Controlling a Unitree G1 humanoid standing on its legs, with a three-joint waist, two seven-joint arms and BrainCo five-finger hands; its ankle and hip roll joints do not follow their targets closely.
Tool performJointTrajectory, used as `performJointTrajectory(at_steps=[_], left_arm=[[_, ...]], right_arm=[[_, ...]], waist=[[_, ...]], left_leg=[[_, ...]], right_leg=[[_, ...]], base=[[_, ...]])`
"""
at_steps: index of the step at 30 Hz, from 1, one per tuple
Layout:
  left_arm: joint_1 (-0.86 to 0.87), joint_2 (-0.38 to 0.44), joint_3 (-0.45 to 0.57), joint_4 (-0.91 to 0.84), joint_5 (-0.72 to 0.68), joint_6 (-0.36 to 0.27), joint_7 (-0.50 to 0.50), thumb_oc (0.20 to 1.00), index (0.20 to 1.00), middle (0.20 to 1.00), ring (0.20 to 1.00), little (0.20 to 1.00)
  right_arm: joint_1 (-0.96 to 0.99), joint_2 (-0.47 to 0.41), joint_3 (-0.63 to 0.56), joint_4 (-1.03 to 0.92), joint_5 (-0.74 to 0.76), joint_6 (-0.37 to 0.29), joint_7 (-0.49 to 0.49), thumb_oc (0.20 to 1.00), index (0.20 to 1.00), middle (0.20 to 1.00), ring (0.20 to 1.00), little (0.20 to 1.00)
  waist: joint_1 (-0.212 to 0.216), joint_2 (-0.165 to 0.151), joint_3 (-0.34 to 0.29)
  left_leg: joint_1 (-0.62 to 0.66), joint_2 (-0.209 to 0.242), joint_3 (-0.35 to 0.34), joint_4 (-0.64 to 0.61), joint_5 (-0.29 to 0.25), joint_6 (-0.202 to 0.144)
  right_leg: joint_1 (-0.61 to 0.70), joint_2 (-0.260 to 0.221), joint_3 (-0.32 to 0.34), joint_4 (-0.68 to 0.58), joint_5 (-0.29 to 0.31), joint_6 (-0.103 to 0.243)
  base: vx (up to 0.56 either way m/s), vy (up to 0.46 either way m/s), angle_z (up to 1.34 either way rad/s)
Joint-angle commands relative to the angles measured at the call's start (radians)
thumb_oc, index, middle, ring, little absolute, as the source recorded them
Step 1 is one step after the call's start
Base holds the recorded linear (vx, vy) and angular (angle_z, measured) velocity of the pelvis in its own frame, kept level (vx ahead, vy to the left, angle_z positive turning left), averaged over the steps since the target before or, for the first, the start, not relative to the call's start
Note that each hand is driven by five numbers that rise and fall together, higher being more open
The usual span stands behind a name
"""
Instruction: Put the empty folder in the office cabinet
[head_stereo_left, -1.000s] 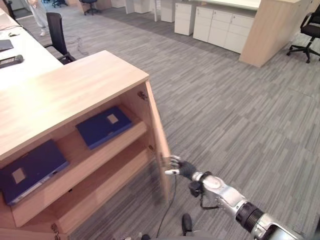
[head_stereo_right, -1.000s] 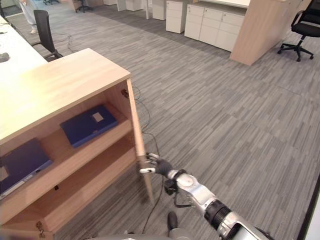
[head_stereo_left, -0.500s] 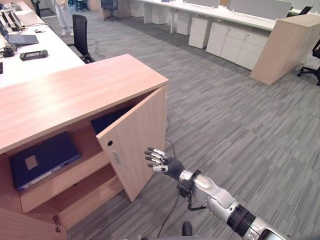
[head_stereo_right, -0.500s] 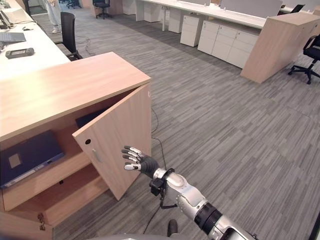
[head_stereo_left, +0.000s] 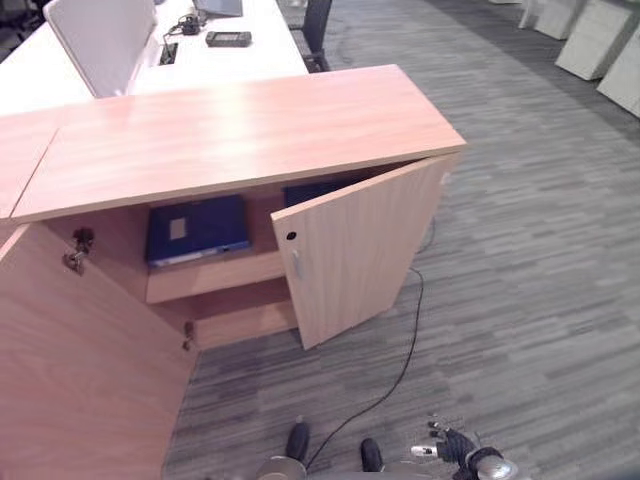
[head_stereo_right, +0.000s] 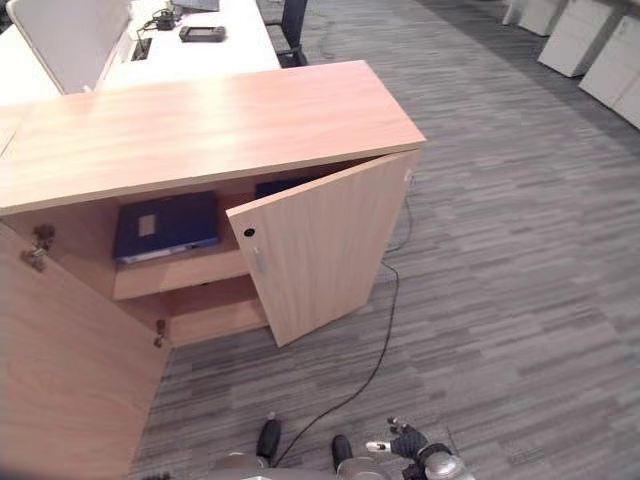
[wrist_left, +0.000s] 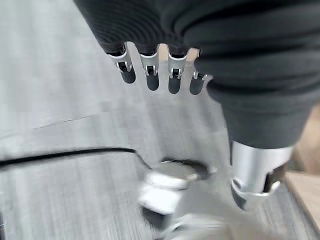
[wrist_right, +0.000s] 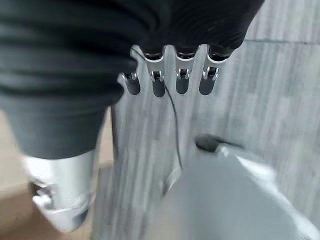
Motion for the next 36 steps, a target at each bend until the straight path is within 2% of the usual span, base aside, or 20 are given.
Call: performJointTrajectory(at_steps=[1,4,6,7,8,9,10,11,12,14,15,17,19,23,25,28,33,34,35,36], left_arm=[[-0.037,0.012,-0.002,0.03,-0.074,-0.01,-0.011,1.0,1.0,1.0,1.0,1.0],[-0.048,0.002,-0.012,0.044,-0.099,-0.004,-0.016,1.0,1.0,1.0,1.0,1.0],[-0.052,-0.003,-0.026,0.042,-0.103,-0.004,-0.024,1.0,1.0,1.0,1.0,1.0],[-0.053,-0.003,-0.026,0.041,-0.103,-0.004,-0.024,1.0,1.0,1.0,1.0,1.0],[-0.058,-0.014,-0.031,0.035,-0.118,-0.01,-0.025,1.0,1.0,1.0,1.0,1.0],[-0.064,-0.017,-0.03,0.033,-0.121,-0.012,-0.022,1.0,1.0,1.0,1.0,1.0],[-0.069,-0.019,-0.028,0.035,-0.118,-0.016,-0.022,1.0,1.0,1.0,1.0,1.0],[-0.069,-0.019,-0.028,0.035,-0.118,-0.016,-0.022,1.0,1.0,1.0,1.0,1.0],[-0.075,-0.014,-0.023,0.028,-0.116,-0.016,-0.022,1.0,1.0,1.0,1.0,1.0],[-0.069,-0.009,-0.006,0.028,-0.114,-0.018,-0.026,1.0,1.0,1.0,1.0,1.0],[-0.065,-0.009,0.0,0.029,-0.11,-0.017,-0.028,1.0,1.0,1.0,1.0,1.0],[-0.06,-0.015,0.017,0.032,-0.106,-0.02,-0.031,1.0,1.0,1.0,1.0,1.0],[-0.058,-0.023,0.02,0.027,-0.099,-0.023,-0.036,1.0,1.0,1.0,1.0,1.0],[-0.057,-0.026,0.013,0.021,-0.083,-0.024,-0.04,1.0,1.0,1.0,1.0,1.0],[-0.053,-0.018,0.019,0.021,-0.07,-0.023,-0.037,1.0,1.0,1.0,1.0,1.0],[-0.05,-0.015,0.028,0.021,-0.069,-0.026,-0.032,1.0,1.0,1.0,1.0,1.0],[-0.051,-0.003,0.061,0.03,-0.074,-0.028,-0.012,1.0,1.0,1.0,1.0,1.0],[-0.052,-0.005,0.067,0.039,-0.075,-0.026,-0.005,1.0,1.0,1.0,1.0,1.0],[-0.052,-0.005,0.067,0.039,-0.075,-0.026,-0.005,1.0,1.0,1.0,1.0,1.0],[-0.054,-0.006,0.069,0.041,-0.077,-0.027,-0.003,1.0,1.0,1.0,1.0,1.0]], right_arm=[[-0.053,0.081,-0.062,0.086,-0.01,-0.003,-0.059,1.0,1.0,1.0,1.0,1.0],[-0.064,0.098,-0.149,0.259,-0.002,0.023,-0.095,1.0,1.0,1.0,1.0,1.0],[-0.057,0.098,-0.175,0.301,-0.01,0.028,-0.108,1.0,1.0,1.0,1.0,1.0],[-0.058,0.098,-0.175,0.301,-0.01,0.027,-0.108,1.0,1.0,1.0,1.0,1.0],[-0.056,0.091,-0.176,0.285,-0.015,0.021,-0.106,1.0,1.0,1.0,1.0,1.0],[-0.061,0.087,-0.168,0.274,-0.023,0.019,-0.106,1.0,1.0,1.0,1.0,1.0],[-0.073,0.082,-0.154,0.267,-0.035,0.016,-0.104,1.0,1.0,1.0,1.0,1.0],[-0.073,0.082,-0.154,0.267,-0.035,0.016,-0.104,1.0,1.0,1.0,1.0,1.0],[-0.09,0.079,-0.14,0.263,-0.038,0.019,-0.105,1.0,1.0,1.0,1.0,1.0],[-0.096,0.076,-0.143,0.272,-0.031,0.019,-0.103,1.0,1.0,1.0,1.0,1.0],[-0.094,0.076,-0.146,0.273,-0.032,0.02,-0.103,1.0,1.0,1.0,1.0,1.0],[-0.097,0.07,-0.158,0.274,-0.033,0.02,-0.1,1.0,1.0,1.0,1.0,1.0],[-0.093,0.063,-0.167,0.276,-0.043,0.022,-0.095,1.0,1.0,1.0,1.0,1.0],[-0.092,0.059,-0.181,0.287,-0.055,0.028,-0.093,1.0,1.0,1.0,1.0,1.0],[-0.093,0.06,-0.187,0.285,-0.053,0.027,-0.096,1.0,1.0,1.0,1.0,1.0],[-0.094,0.06,-0.194,0.278,-0.049,0.028,-0.094,1.0,1.0,1.0,1.0,1.0],[-0.103,0.059,-0.212,0.28,-0.046,0.036,-0.09,1.0,1.0,1.0,1.0,1.0],[-0.107,0.052,-0.253,0.269,-0.011,0.035,-0.102,1.0,1.0,1.0,1.0,1.0],[-0.107,0.052,-0.253,0.269,-0.011,0.035,-0.102,1.0,1.0,1.0,1.0,1.0],[-0.109,0.049,-0.269,0.262,0.003,0.034,-0.107,1.0,1.0,1.0,1.0,1.0]], waist=[[0.029,-0.078,-0.055],[0.044,-0.064,-0.04],[0.051,-0.059,-0.028],[0.049,-0.059,-0.028],[0.055,-0.059,0.002],[0.053,-0.061,0.015],[0.051,-0.066,0.023],[0.051,-0.066,0.022],[0.054,-0.077,0.037],[0.056,-0.083,0.04],[0.053,-0.082,0.033],[0.045,-0.08,0.026],[0.035,-0.064,0.016],[0.029,-0.042,-0.013],[0.033,-0.029,-0.039],[0.037,-0.029,-0.049],[0.055,-0.021,-0.052],[0.051,-0.014,-0.05],[0.051,-0.014,-0.05],[0.049,-0.008,-0.049]], left_leg=[[0.056,-0.089,0.002,-0.036,-0.009,-0.016],[0.038,-0.079,-0.054,-0.017,0.003,-0.04],[0.021,-0.073,-0.08,-0.001,0.011,-0.056],[0.021,-0.074,-0.083,0.0,0.011,-0.056],[-0.023,-0.068,-0.05,0.031,0.021,-0.065],[-0.061,-0.063,0.006,0.053,0.026,-0.064],[-0.079,-0.029,0.114,0.065,0.017,-0.056],[-0.08,-0.029,0.114,0.065,0.017,-0.056],[-0.117,0.019,0.273,0.135,0.001,-0.043],[-0.117,0.046,0.336,0.192,-0.032,-0.043],[-0.108,0.052,0.346,0.19,-0.037,-0.044],[-0.056,0.094,0.401,0.171,-0.05,-0.049],[0.004,0.142,0.465,0.131,-0.047,-0.069],[0.042,0.177,0.532,0.047,-0.01,-0.1],[0.069,0.166,0.536,-0.027,0.002,-0.106],[0.075,0.145,0.533,-0.04,-0.002,-0.101],[0.069,0.072,0.523,-0.038,-0.034,-0.062],[0.064,0.03,0.509,-0.038,-0.048,-0.043],[0.064,0.029,0.509,-0.038,-0.048,-0.042],[0.064,0.009,0.505,-0.04,-0.053,-0.033]], right_leg=[[-0.097,-0.056,-0.005,0.035,0.003,0.101],[-0.085,-0.053,-0.085,0.043,-0.018,0.091],[-0.074,-0.054,-0.145,0.039,-0.023,0.088],[-0.073,-0.055,-0.148,0.038,-0.024,0.088],[-0.06,-0.059,-0.199,0.029,-0.032,0.086],[-0.065,-0.066,-0.215,0.025,-0.029,0.09],[-0.063,-0.073,-0.23,0.02,-0.026,0.092],[-0.063,-0.073,-0.23,0.02,-0.026,0.092],[-0.062,-0.09,-0.27,0.007,-0.018,0.094],[-0.061,-0.104,-0.302,0.01,-0.017,0.089],[-0.061,-0.11,-0.315,0.008,-0.015,0.089],[-0.057,-0.133,-0.368,0.005,-0.009,0.094],[-0.049,-0.155,-0.426,-0.001,-0.006,0.096],[-0.035,-0.174,-0.495,-0.017,0.001,0.104],[-0.04,-0.182,-0.509,-0.024,0.014,0.114],[-0.045,-0.203,-0.514,-0.029,0.033,0.125],[-0.057,-0.282,-0.515,-0.03,0.084,0.162],[-0.061,-0.323,-0.513,-0.022,0.101,0.178],[-0.061,-0.324,-0.513,-0.022,0.101,0.178],[-0.062,-0.346,-0.513,-0.013,0.105,0.183]], base=[[0.02,-0.125,0.92],[0.01,-0.146,0.7],[-0.02,-0.111,0.98],[-0.09,-0.102,1.1],[-0.15,-0.068,1.13],[-0.2,-0.08,1.03],[-0.12,-0.024,0.92],[-0.17,-0.054,0.64],[-0.16,-0.058,0.42],[-0.14,-0.051,0.52],[-0.09,0.017,0.83],[-0.08,0.065,0.97],[-0.06,0.119,1.08],[0.02,0.126,1.21],[0.05,0.212,1.18],[0.03,0.195,0.38],[-0.01,0.255,0.01],[-0.01,0.256,0.01],[0.0,0.283,0.04],[-0.01,0.295,0.19]])
